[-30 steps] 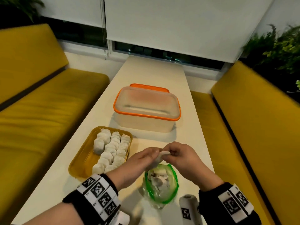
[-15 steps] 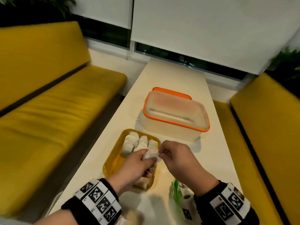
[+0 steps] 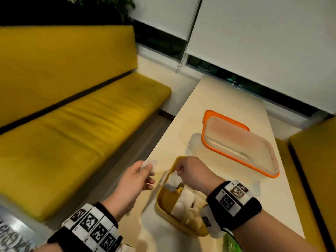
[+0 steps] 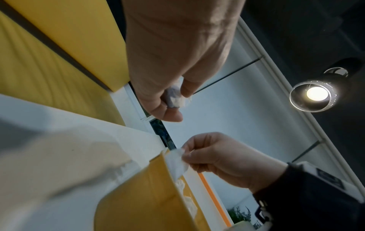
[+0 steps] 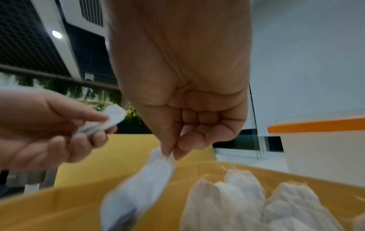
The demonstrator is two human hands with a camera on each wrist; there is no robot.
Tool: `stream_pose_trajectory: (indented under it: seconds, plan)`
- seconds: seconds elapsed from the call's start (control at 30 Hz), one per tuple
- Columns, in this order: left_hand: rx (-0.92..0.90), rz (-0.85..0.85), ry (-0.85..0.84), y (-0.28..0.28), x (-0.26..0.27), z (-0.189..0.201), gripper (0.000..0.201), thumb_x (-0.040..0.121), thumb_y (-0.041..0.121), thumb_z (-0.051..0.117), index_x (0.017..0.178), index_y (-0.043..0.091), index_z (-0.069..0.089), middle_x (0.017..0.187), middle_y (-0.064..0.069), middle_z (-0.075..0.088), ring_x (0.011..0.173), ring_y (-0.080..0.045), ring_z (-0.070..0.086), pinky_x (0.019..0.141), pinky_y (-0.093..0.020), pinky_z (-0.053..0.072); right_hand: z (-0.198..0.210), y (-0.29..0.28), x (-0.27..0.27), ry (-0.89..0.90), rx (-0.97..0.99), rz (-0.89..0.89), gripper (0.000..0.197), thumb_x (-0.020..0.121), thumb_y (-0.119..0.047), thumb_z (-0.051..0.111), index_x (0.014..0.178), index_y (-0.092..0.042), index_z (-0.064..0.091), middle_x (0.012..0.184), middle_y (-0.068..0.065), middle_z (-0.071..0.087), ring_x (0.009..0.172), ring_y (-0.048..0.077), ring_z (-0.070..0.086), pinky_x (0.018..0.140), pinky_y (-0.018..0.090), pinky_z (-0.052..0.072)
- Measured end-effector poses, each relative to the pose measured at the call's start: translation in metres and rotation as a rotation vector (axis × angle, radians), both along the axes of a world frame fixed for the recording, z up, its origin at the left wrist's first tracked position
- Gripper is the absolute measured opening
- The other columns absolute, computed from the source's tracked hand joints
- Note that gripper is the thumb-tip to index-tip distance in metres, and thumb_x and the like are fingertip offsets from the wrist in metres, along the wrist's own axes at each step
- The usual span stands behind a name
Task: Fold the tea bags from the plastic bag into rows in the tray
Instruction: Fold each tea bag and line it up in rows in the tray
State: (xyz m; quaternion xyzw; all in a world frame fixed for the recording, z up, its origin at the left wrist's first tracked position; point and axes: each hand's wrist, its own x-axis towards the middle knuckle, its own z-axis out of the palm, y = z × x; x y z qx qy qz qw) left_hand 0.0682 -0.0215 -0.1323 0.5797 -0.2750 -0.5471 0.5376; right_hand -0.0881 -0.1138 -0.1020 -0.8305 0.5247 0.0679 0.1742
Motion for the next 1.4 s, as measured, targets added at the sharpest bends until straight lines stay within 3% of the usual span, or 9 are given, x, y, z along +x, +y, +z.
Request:
stream_pose_trajectory:
  seconds: [0.2, 0.43, 0.57, 0.7, 0.8, 0.93, 1.17, 1.27, 1.4]
  plan:
    - [0.000, -0.017, -0.007, 0.000, 0.014, -0.004, 0.021, 0.098, 0.018, 0.045, 0.102, 0.001, 0.057, 0.081, -0.009, 0.056, 0.066, -0.017, 0.053, 0.060, -0.028, 0.048, -0.017, -0.016, 0.008, 0.250, -0.012, 0.020, 0.025, 0.082, 0.000, 0.046, 0.092, -0.009, 0.066, 0.093, 0.009, 0.066, 0.079, 0.025, 0.061, 0.064, 0.032, 0.049]
    - [0.052, -0.153, 0.008, -0.001, 0.008, -0.011, 0.016, 0.096, 0.016, 0.048, 0.092, 0.006, 0.060, 0.082, -0.009, 0.062, 0.067, -0.016, 0.062, 0.066, -0.026, 0.055, -0.024, -0.020, 0.012, 0.317, -0.022, 0.004, 0.024, 0.082, 0.002, 0.045, 0.093, -0.011, 0.062, 0.093, 0.007, 0.062, 0.079, 0.026, 0.061, 0.059, 0.030, 0.044]
    - [0.047, -0.229, -0.010, -0.004, -0.001, -0.012, 0.020, 0.096, 0.014, 0.046, 0.094, -0.001, 0.059, 0.077, -0.008, 0.063, 0.067, -0.016, 0.061, 0.067, -0.028, 0.055, -0.015, -0.016, 0.014, 0.310, -0.083, 0.019, 0.024, 0.086, -0.003, 0.042, 0.095, -0.016, 0.060, 0.092, 0.003, 0.059, 0.078, 0.025, 0.052, 0.068, 0.030, 0.038]
    - [0.037, -0.240, 0.022, -0.006, -0.009, -0.011, 0.018, 0.097, 0.012, 0.045, 0.085, 0.005, 0.057, 0.073, -0.006, 0.062, 0.062, -0.013, 0.060, 0.061, -0.024, 0.054, 0.010, -0.009, 0.007, -0.186, -0.125, -0.058, 0.021, 0.093, -0.022, 0.049, 0.074, -0.020, 0.058, 0.073, -0.002, 0.058, 0.073, 0.019, 0.054, 0.058, 0.026, 0.035]
    - [0.030, -0.244, 0.044, -0.010, -0.018, -0.008, 0.017, 0.097, 0.009, 0.044, 0.087, 0.006, 0.057, 0.073, -0.005, 0.061, 0.058, -0.012, 0.061, 0.061, -0.025, 0.055, 0.026, 0.010, 0.006, -0.522, 0.122, -0.032, 0.009, 0.087, -0.031, 0.065, 0.087, -0.022, 0.068, 0.083, -0.003, 0.067, 0.073, 0.004, 0.056, 0.064, 0.009, 0.041]
    - [0.010, -0.272, -0.003, -0.013, -0.025, -0.008, 0.013, 0.095, 0.008, 0.047, 0.090, 0.005, 0.059, 0.075, -0.006, 0.062, 0.060, -0.012, 0.064, 0.061, -0.026, 0.055, 0.020, 0.020, 0.004, -0.423, 0.044, 0.035, 0.007, 0.088, -0.016, 0.063, 0.084, -0.017, 0.069, 0.082, -0.001, 0.067, 0.076, 0.010, 0.058, 0.067, 0.018, 0.044]
    - [-0.007, -0.156, -0.118, -0.011, -0.026, -0.010, 0.016, 0.093, 0.007, 0.053, 0.106, 0.014, 0.059, 0.100, -0.006, 0.060, 0.066, -0.019, 0.066, 0.070, -0.035, 0.058, 0.005, 0.000, -0.007, -0.184, 0.026, -0.018, 0.010, 0.087, -0.019, 0.061, 0.077, -0.021, 0.060, 0.070, -0.009, 0.055, 0.070, 0.011, 0.051, 0.057, 0.018, 0.036]
    - [-0.015, -0.165, -0.147, -0.007, -0.023, -0.008, 0.016, 0.094, 0.009, 0.052, 0.107, 0.015, 0.059, 0.101, -0.006, 0.061, 0.064, -0.015, 0.066, 0.068, -0.028, 0.058, -0.007, -0.004, -0.004, -0.070, 0.060, -0.025, 0.010, 0.088, -0.020, 0.060, 0.088, -0.013, 0.067, 0.086, 0.003, 0.064, 0.078, 0.017, 0.054, 0.066, 0.025, 0.042]
    - [-0.014, -0.165, -0.194, -0.003, -0.018, -0.008, 0.010, 0.094, 0.015, 0.054, 0.100, 0.018, 0.062, 0.099, -0.004, 0.062, 0.067, -0.014, 0.068, 0.067, -0.025, 0.058, -0.016, -0.007, 0.000, 0.100, 0.032, -0.004, 0.017, 0.092, -0.018, 0.056, 0.105, -0.018, 0.065, 0.098, 0.003, 0.061, 0.086, 0.018, 0.052, 0.070, 0.026, 0.039]
